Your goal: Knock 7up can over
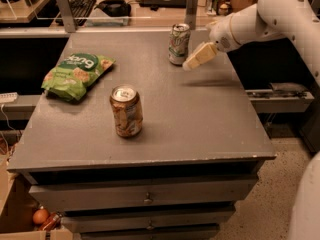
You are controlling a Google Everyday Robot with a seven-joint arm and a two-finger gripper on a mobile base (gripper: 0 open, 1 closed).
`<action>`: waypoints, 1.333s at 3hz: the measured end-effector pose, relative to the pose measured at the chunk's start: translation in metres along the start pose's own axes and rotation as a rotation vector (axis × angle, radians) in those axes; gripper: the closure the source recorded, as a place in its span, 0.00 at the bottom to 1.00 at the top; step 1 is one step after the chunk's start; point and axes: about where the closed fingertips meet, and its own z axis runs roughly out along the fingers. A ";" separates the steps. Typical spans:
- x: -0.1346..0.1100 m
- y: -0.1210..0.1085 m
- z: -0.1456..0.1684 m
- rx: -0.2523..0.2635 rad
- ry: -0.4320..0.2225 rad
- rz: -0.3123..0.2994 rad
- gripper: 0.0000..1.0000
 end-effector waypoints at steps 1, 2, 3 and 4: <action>-0.001 -0.006 0.018 -0.038 -0.085 0.046 0.00; -0.014 0.003 0.030 -0.139 -0.224 0.112 0.00; -0.041 0.027 0.032 -0.238 -0.306 0.131 0.00; -0.084 0.066 0.034 -0.358 -0.379 0.130 0.00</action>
Offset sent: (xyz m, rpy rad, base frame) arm 0.0214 0.0238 -0.0038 0.3966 0.0748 0.1325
